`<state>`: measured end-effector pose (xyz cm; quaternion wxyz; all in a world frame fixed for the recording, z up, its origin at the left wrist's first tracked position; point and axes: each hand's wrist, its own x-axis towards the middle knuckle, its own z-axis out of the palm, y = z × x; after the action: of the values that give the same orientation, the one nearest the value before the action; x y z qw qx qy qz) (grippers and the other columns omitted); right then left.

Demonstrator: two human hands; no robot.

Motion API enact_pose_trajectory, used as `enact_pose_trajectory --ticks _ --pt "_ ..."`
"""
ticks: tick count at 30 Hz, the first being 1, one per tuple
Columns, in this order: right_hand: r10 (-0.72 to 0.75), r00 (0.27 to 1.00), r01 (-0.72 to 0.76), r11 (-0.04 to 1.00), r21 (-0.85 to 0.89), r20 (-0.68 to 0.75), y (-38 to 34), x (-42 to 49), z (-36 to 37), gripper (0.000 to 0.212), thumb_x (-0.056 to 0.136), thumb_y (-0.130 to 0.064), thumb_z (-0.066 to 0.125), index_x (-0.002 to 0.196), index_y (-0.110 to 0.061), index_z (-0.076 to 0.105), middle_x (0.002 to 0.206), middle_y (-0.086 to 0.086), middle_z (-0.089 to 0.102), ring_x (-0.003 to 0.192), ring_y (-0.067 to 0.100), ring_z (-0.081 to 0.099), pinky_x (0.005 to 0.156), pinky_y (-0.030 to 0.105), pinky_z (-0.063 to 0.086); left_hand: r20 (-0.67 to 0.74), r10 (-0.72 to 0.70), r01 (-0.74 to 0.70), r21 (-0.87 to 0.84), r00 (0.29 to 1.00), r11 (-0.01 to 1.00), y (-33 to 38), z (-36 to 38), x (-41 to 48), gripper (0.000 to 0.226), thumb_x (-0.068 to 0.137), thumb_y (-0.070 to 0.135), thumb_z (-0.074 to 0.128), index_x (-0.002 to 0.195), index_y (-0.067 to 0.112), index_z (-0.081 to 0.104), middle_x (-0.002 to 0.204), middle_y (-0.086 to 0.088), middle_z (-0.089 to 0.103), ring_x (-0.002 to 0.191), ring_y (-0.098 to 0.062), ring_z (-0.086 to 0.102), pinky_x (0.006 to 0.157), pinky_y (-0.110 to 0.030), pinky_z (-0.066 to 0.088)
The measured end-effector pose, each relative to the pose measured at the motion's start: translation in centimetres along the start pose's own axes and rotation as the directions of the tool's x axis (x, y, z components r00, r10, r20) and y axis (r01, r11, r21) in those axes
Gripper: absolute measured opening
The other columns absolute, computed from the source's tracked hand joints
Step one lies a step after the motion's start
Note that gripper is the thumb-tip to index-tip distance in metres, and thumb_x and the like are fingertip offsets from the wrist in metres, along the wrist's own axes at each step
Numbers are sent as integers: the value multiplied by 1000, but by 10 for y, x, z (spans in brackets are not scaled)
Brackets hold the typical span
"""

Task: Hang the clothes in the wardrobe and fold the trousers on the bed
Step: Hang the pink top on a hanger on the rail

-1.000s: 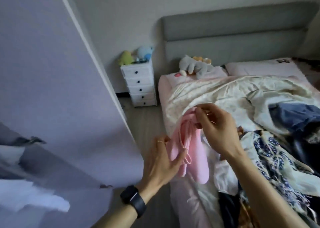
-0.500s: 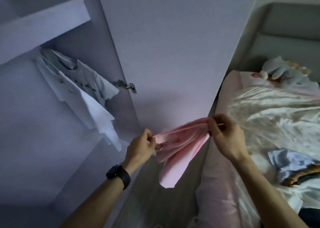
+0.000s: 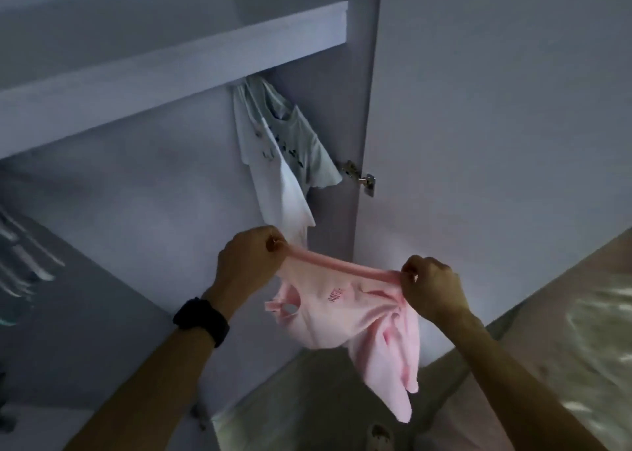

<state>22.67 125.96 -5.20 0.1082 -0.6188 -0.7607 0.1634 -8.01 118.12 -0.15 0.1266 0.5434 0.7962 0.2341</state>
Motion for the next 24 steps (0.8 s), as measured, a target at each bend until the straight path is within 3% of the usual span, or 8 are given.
enact_pose_trajectory --ticks 4,8,11,14,17,19,21,24 --pt "-83 989 98 989 -115 126 -14 40 5 23 97 -31 49 102 -23 70 93 0 66 78 24 62 68 30 51 -16 -171 172 107 985 979 -8 -7 -23 14 90 45 59 92 36 69 77 19 60 78 -13 61 64 -26 41" --pt "-174 955 205 972 -113 239 -29 57 13 21 97 -25 53 104 -25 73 89 -9 69 72 10 60 58 19 43 19 -283 283 -82 959 956 5 -6 -41 9 82 46 60 79 42 68 79 26 65 81 -1 62 74 -15 48" --pt "-397 871 330 909 255 290 -54 51 14 30 91 -40 68 121 -36 67 115 -17 67 92 5 63 81 20 51 57 -276 282 -157 959 946 21 -13 -39 19 85 31 69 71 44 69 70 34 61 77 8 60 68 1 38" --pt "-596 715 338 753 565 366 -105 29 11 56 74 -68 75 123 -50 56 109 -38 54 93 -13 56 88 10 40 61 -274 280 -189 960 941 35 -23 -32 9 83 31 72 87 32 80 78 25 68 74 6 62 63 0 39" --pt "-686 711 524 664 533 155 -142 29 4 18 87 -50 71 93 -34 64 77 -31 59 67 -11 58 71 5 37 49 -245 247 -338 968 908 49 -41 -26 6 81 27 76 84 30 81 72 25 70 72 11 62 61 -2 40" --pt "-714 700 591 581 559 2 -153 35 -6 17 93 -36 68 84 -22 67 66 -24 58 66 -8 60 64 4 39 37 -230 213 -538 972 815 48 -57 -33 8 82 27 78 86 34 79 79 20 73 78 3 67 64 -7 46" --pt "-733 679 598 520 610 -41 -160 37 -15 14 94 -31 68 82 -25 64 65 -24 60 68 -11 61 64 2 42 -26 -325 204 -728 946 655 28 -61 -49 8 87 26 74 92 32 77 92 10 77 85 -9 70 70 -18 53" --pt "-752 659 563 495 662 2 -167 37 -22 18 95 -24 68 79 -31 63 69 -25 65 70 -8 63 68 5 44 -86 -653 341 -797 752 498 -19 -30 -81 22 89 19 74 111 18 70 113 -9 73 102 -24 67 83 -28 47"
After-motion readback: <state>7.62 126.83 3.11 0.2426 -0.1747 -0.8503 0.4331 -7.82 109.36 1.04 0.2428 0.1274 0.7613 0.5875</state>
